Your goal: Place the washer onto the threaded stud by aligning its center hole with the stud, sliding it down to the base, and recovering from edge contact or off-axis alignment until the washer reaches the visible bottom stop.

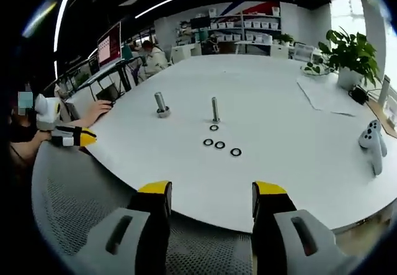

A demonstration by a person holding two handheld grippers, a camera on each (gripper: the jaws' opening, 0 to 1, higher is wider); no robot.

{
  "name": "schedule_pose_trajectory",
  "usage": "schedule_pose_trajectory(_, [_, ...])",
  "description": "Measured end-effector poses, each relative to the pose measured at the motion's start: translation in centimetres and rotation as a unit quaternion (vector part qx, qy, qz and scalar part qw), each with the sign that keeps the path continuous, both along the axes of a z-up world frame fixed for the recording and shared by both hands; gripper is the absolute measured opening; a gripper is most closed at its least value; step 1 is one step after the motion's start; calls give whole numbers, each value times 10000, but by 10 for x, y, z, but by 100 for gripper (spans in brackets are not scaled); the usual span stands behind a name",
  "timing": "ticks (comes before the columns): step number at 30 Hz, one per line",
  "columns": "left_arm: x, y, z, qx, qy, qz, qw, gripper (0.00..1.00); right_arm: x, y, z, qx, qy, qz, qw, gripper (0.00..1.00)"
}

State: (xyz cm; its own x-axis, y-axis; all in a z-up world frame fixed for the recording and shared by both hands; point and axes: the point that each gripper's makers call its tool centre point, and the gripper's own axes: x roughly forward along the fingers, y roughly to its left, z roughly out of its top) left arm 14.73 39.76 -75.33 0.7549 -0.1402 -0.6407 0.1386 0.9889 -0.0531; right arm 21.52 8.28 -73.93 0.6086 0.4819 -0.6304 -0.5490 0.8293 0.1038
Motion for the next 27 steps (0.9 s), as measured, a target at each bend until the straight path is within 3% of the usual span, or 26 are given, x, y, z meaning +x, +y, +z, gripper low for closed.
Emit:
schedule_pose_trajectory(4, [2, 5, 3, -111, -121, 255, 9995, 9, -3, 6, 0, 40, 37, 259, 9997, 49])
schedule_pose_trajectory(6, [-1, 6, -2, 148, 57, 88, 9998, 9, -6, 10, -1, 106, 90, 453, 9989, 49])
schedule_pose_trajectory(9, [2, 6, 1, 79, -62, 193, 9998, 9, -8, 13, -2, 136, 235, 911, 9955, 50])
schedule_pose_trajectory(12, [0, 7, 0, 78, -39, 214, 9997, 9, -1, 6, -4, -178, 173, 1330, 9908, 48])
schedule_pose_trajectory(15, [0, 7, 0, 80, -37, 227, 9997, 9, 6, 0, -8, -424, 239, 1876, 9810, 47])
schedule_pose_trajectory(18, [0, 7, 0, 83, -56, 224, 9997, 9, 19, -8, -16, -874, 363, 2454, 9648, 40])
schedule_pose_trajectory(22, [1, 11, 2, 54, -106, 416, 9991, 9, 35, -6, -23, -1203, 693, 3116, 9400, 38])
schedule_pose_trajectory(25, [0, 16, -1, 253, -35, 486, 9985, 9, 48, -4, -27, -1468, 746, 3411, 9255, 35])
schedule_pose_trajectory(27, [-1, 15, -1, 236, -38, 473, 9986, 9, 61, -1, -33, -1791, 665, 3691, 9095, 35])
